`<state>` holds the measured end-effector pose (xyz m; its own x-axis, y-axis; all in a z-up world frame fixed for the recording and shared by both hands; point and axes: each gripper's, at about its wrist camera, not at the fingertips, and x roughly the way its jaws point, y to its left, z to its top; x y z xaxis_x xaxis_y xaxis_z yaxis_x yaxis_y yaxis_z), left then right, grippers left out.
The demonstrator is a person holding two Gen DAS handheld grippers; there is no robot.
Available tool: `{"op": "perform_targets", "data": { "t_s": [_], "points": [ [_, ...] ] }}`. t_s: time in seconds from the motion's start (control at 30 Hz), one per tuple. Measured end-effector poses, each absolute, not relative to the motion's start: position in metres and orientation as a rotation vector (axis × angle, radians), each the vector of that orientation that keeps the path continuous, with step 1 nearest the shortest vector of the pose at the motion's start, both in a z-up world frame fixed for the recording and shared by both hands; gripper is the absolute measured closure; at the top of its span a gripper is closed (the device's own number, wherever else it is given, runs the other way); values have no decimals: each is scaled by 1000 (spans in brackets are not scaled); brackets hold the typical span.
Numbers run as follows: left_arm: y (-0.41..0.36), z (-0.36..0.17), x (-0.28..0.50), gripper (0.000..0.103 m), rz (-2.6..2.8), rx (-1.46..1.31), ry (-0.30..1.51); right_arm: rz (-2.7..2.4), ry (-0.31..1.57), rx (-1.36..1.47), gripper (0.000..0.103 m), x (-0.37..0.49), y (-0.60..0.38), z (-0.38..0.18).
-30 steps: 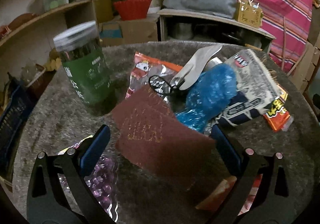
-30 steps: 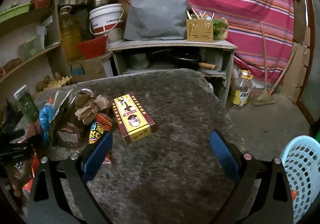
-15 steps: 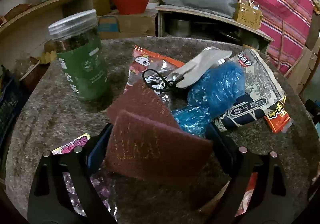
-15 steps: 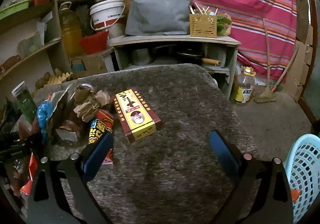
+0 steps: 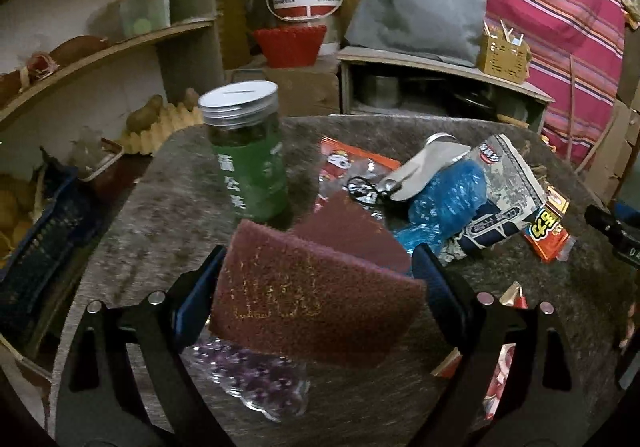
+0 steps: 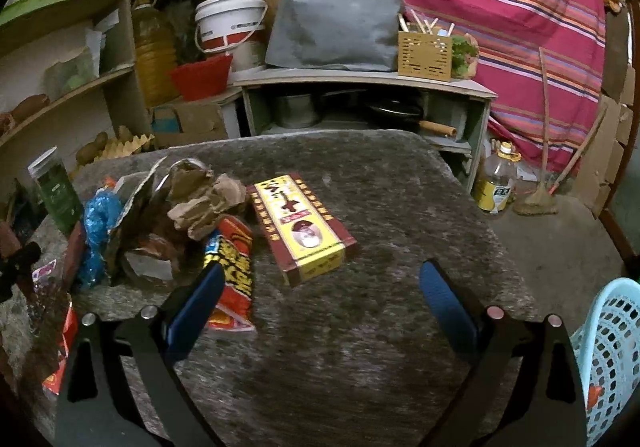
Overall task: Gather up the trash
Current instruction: 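Grasp the red-and-yellow snack tube with the right tool while the left tool holds the pad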
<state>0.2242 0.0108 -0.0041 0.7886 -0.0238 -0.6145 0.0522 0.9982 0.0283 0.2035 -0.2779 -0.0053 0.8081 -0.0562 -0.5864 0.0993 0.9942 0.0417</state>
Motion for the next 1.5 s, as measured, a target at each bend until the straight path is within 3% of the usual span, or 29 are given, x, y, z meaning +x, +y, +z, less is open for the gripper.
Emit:
{"op": "perform_targets", "data": {
  "t_s": [0.33, 0.4, 0.47, 0.9, 1.03, 1.13, 1.23, 1.5],
  "points": [
    [28, -9, 230, 14, -18, 21, 678, -58, 677, -32, 9, 221, -239, -15],
    [31, -10, 231, 14, -18, 18, 678, -45, 696, -46, 15, 225, -231, -18],
    [33, -11, 232, 14, -12, 20, 678, -33, 720, -59, 29, 229, -227, -22],
    [48, -15, 235, 14, 4, -38, 686, -36, 846, -136, 37, 250, -209, -41],
    [47, -15, 233, 14, 6, -34, 687, -8, 857, -78, 50, 252, -218, -41],
    [48, -15, 233, 14, 6, -35, 689, 3, 873, -90, 53, 255, -216, -43],
    [46, -16, 232, 14, 5, -36, 693, 43, 871, -78, 71, 254, -215, -43],
    [42, -14, 230, 14, 8, -28, 684, 55, 839, -44, 74, 245, -220, -38]
  ]
}}
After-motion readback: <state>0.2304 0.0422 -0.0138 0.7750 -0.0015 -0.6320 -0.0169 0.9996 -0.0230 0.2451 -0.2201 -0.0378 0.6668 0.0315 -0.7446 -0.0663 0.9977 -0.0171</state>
